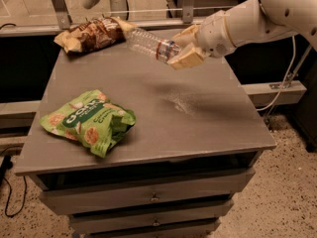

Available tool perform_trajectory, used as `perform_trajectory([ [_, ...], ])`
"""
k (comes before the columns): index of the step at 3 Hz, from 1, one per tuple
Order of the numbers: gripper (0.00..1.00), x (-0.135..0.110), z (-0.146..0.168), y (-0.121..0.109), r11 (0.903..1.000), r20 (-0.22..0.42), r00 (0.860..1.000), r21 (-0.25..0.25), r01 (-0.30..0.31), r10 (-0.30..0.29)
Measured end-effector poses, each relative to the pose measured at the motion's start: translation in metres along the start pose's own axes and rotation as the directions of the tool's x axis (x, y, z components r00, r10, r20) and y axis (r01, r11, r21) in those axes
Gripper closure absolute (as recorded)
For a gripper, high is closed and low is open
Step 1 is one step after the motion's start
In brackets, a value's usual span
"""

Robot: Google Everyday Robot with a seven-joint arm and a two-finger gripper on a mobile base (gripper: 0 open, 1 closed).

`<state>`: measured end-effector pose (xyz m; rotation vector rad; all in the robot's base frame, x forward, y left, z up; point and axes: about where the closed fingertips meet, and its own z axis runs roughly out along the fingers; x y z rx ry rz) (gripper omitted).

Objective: Move water bottle near green rice chip bag

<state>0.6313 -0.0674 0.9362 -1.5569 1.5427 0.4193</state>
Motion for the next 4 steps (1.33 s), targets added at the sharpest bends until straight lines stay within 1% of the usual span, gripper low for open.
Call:
perform_trajectory([
  [1, 1.0, 0.015, -0.017, 0.027, 0.993, -0.056, 0.996, -0.103, 0.057, -0.063],
  [2, 1.0, 0.029, -0.025, 0.05, 0.9756, -0.093, 0.989, -0.197, 0.097, -0.117],
  [3, 1.0, 0.042, -0.028, 0.069, 0.9529, -0.118, 0.98, -0.277, 0.124, -0.162],
  [4, 0.84, 0.046, -0.027, 0.087, 0.9273, -0.118, 0.973, -0.345, 0.145, -0.196],
])
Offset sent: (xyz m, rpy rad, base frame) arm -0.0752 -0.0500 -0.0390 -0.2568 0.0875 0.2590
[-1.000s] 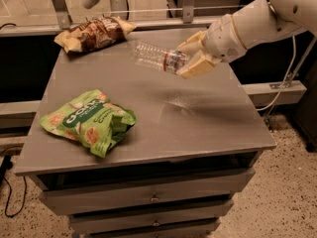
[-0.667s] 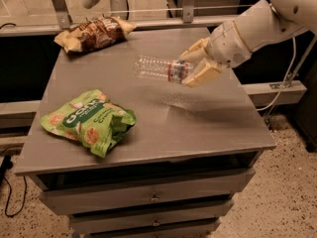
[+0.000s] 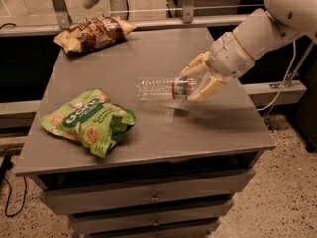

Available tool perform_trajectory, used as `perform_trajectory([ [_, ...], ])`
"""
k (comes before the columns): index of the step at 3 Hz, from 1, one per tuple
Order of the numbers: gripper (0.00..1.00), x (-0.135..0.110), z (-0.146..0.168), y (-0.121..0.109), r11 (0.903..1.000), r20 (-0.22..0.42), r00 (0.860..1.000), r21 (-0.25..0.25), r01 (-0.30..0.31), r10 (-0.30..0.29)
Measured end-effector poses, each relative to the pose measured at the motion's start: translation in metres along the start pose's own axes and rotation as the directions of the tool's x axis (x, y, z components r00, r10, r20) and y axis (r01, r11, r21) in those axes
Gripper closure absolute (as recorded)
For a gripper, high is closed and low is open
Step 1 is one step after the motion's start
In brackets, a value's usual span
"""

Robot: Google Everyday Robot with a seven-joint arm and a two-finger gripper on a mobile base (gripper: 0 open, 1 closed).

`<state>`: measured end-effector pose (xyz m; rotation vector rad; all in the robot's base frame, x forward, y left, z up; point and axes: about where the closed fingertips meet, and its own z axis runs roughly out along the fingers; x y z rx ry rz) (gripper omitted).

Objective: Move water bottle near green rice chip bag

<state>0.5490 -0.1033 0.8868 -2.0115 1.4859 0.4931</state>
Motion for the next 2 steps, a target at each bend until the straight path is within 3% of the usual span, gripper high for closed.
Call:
perform_trajectory([
  [2, 0.37, -0.0081, 0.0143, 0.0231, 0.9951, 0.011, 0.999, -0.084, 0.053, -0.052],
])
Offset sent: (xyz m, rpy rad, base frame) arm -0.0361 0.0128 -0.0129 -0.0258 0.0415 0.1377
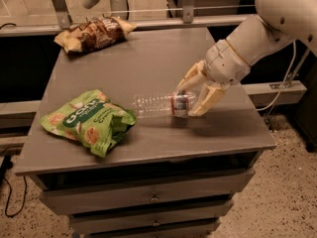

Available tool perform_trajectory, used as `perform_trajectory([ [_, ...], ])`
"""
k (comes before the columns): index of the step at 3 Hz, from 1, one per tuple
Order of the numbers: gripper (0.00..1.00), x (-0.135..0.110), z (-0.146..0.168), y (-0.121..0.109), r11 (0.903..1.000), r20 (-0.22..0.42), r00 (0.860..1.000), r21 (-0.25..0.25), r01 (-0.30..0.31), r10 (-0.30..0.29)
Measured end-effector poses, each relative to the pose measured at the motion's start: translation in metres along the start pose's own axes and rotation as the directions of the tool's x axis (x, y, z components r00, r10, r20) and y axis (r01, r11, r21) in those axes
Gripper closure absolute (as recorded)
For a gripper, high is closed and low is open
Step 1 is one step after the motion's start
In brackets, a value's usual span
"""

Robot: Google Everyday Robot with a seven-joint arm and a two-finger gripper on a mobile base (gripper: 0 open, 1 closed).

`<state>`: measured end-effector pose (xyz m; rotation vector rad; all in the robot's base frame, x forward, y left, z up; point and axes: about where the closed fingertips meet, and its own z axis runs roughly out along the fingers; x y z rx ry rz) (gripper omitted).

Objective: Move water bottle near green rice chip bag

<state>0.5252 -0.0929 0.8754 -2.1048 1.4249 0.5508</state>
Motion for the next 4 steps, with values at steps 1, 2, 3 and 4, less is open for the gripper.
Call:
perform_trajectory([
  [1, 0.14, -0.006, 0.004, 0.004, 0.9997, 0.01, 1.0, -0.015, 0.017, -0.017],
  [2, 0.0, -0.012, 0.009, 0.008, 0.9992, 0.028, 0.999, -0.024, 0.032, -0.031],
  [3, 0.0, -0.014, 0.011, 0.009, 0.999, 0.034, 0.999, -0.024, 0.038, -0.037],
  [4, 0.0, -0.018, 0.004, 0.0, 0.9996, 0.073, 0.997, 0.022, 0.017, -0.018],
])
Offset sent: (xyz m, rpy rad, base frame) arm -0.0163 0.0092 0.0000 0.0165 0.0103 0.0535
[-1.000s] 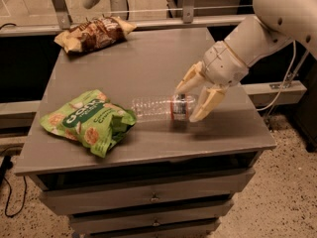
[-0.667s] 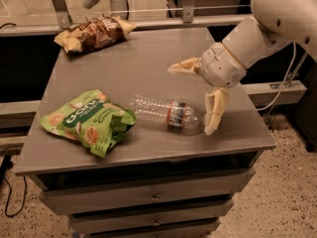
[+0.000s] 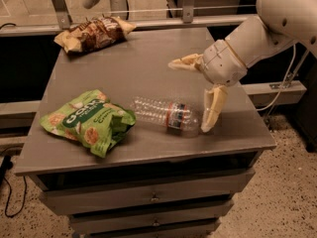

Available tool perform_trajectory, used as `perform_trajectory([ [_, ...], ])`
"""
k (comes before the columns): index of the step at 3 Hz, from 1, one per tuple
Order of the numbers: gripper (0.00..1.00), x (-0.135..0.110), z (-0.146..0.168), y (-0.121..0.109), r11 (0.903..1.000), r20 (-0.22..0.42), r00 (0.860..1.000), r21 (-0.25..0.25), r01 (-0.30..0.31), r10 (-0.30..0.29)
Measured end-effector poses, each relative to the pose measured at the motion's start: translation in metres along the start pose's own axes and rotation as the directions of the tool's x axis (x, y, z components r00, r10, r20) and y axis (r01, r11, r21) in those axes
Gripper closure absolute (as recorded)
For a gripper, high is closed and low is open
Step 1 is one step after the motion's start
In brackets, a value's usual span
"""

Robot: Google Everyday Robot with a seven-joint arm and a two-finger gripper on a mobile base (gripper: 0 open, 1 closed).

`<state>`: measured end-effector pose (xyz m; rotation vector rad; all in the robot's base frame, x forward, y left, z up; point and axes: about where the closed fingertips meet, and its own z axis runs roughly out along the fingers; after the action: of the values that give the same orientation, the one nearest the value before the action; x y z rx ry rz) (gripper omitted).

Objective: Move water bottle near green rice chip bag

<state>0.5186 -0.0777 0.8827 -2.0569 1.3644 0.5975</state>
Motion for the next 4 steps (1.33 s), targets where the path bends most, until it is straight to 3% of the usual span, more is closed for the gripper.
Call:
perform_trajectory([
  [1, 0.0, -0.004, -0.026, -0.025, 0.9918, 0.084, 0.996, 0.118, -0.049, 0.04],
  [2, 0.0, -0.018, -0.074, -0.069, 0.9586, 0.191, 0.981, 0.275, -0.073, 0.02],
  [3, 0.0, -0.04, -0.128, -0.117, 0.8972, 0.265, 0.963, 0.437, -0.067, -0.057],
  [4, 0.0, -0.049, -0.144, -0.125, 0.8789, 0.267, 0.96, 0.474, -0.052, -0.088],
])
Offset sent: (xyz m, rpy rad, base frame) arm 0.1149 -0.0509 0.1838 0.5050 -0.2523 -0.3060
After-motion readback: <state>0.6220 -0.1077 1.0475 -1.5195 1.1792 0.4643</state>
